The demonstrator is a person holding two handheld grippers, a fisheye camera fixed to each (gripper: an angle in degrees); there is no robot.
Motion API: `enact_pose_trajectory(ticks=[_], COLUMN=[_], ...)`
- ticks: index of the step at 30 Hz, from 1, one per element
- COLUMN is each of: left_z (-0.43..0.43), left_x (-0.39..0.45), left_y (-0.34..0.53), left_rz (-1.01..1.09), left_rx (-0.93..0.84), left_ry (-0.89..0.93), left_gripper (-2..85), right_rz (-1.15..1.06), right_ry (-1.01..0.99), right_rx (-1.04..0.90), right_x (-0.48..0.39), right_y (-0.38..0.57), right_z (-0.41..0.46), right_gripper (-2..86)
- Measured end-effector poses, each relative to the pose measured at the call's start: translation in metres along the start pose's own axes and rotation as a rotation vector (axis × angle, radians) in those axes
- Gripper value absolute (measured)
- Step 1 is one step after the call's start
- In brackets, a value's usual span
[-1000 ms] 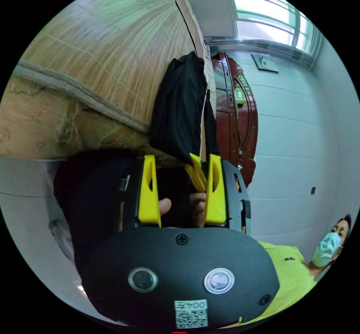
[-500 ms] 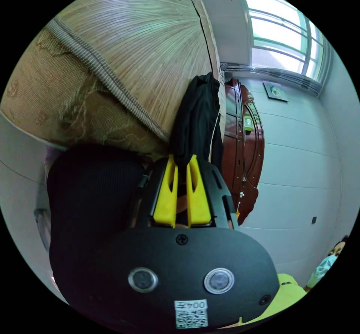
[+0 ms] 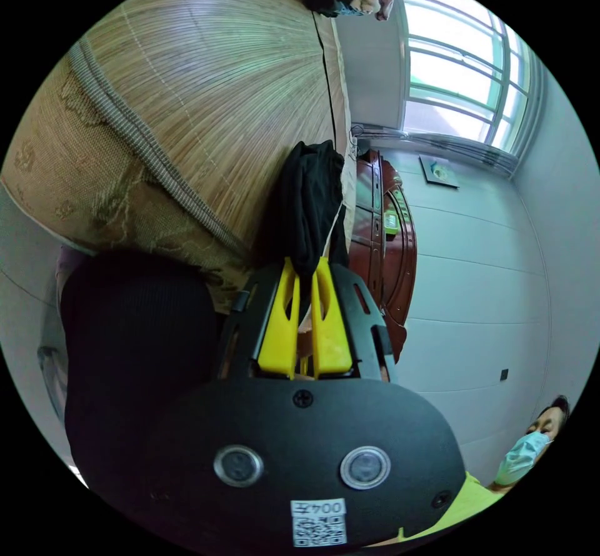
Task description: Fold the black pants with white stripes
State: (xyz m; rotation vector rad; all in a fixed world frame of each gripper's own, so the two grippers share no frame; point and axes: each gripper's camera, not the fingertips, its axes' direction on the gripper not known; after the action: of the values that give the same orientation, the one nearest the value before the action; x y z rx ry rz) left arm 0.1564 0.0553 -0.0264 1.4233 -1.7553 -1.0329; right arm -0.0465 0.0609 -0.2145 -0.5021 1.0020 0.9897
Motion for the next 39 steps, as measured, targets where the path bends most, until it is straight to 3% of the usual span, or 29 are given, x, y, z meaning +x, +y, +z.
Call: enact_pose_trajectory(ticks=[11,26,39], left_z=[0.002,-0.030,-0.068], left_x=[-0.003,-0.028,-0.018], left_y=[0.022,0.103,0.191], left_rz=[0.015,0.075,0.174], left_rx=[0.014,-0.029,-0.022], left_ry=[-0.019,0.051,0.082], left_gripper=[4.5,5.1,5.0], right_rz=[-0.040,-0.164,-0.167], right_ry=[-0.074,0.014,-0.063], right_rx=[0.055,-0.011,-0.029], right_x=[0.009,-0.066,-0.102], right_y=[-0.019,0.006,0.040], right_z=[-0.040,-0.123,-0.196], right_gripper=[5.5,4.6,4.8])
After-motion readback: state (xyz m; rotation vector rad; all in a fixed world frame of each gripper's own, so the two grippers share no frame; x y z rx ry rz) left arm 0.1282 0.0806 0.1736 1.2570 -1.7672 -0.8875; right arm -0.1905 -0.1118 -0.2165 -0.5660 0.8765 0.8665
